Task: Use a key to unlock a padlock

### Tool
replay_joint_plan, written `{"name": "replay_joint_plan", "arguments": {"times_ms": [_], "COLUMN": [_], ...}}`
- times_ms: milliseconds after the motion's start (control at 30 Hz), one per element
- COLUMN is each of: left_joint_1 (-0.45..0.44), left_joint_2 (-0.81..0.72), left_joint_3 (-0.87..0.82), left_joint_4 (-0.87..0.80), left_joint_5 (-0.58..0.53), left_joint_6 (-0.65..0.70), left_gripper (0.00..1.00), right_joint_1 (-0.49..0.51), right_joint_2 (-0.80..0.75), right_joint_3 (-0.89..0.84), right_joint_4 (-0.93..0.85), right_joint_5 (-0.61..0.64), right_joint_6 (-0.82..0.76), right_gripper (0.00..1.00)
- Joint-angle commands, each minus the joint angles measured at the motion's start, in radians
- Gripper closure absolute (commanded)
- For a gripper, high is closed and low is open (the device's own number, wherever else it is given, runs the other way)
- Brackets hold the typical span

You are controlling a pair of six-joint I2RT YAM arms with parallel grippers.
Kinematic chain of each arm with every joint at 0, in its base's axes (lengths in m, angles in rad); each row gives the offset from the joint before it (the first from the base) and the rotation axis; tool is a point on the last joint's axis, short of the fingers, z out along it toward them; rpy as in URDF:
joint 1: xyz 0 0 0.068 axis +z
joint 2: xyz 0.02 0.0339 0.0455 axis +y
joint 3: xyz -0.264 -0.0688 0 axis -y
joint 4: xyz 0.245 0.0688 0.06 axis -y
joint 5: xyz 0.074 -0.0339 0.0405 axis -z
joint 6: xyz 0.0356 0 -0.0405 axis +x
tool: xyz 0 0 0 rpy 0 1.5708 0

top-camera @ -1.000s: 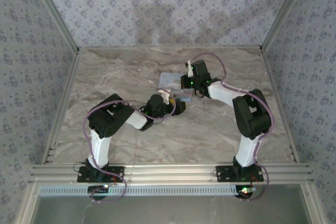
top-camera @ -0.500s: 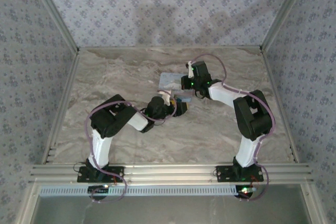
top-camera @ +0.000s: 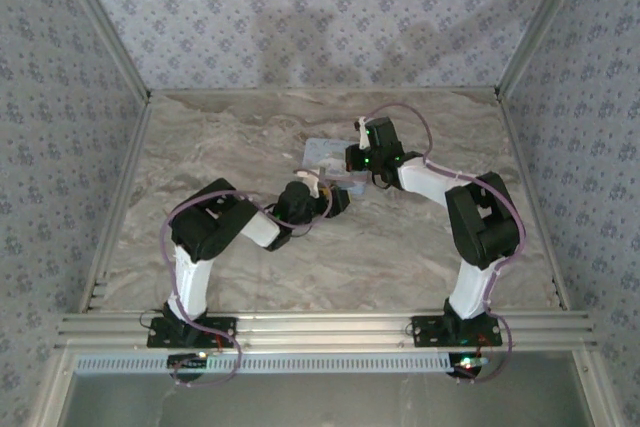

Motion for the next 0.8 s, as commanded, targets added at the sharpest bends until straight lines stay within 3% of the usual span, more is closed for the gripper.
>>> {"name": "replay_joint_plan", "arguments": {"times_ms": [0,300,467,533,633,767], "left_joint_1": [0.021,0.028,0.029,0.029,0.029,0.029], "left_joint_2": [0.032,0.063,0.066,0.069,0.077,0.09], "left_joint_3": [-0.039,0.001,0.006,0.016,0.034,0.069], "left_joint_4": [-0.153,-0.202,-0.238,-0.27,-0.303,-0.367], "left_joint_5": [-0.034,0.026,0.019,0.017,0.019,0.034], "left_joint_6": [-0.022,-0.012,0.0,0.006,0.014,0.018], "left_gripper": [0.42,0.59,0.61,0.6,0.5,0.51], "right_joint_1": [-0.001,-0.003,-0.003,-0.004,-0.004,-0.004], "right_joint_2": [-0.01,-0.009,-0.007,-0.007,-0.006,-0.005], "right_joint_3": [-0.018,-0.014,-0.012,-0.011,-0.011,-0.011], "right_joint_4": [-0.06,-0.063,-0.063,-0.065,-0.064,-0.062], "right_joint_5": [0.014,0.018,0.017,0.017,0.015,0.017], "right_joint_6": [0.008,0.006,0.006,0.007,0.008,0.008], "right_gripper": [1.0,1.0,1.0,1.0,1.0,1.0]}}
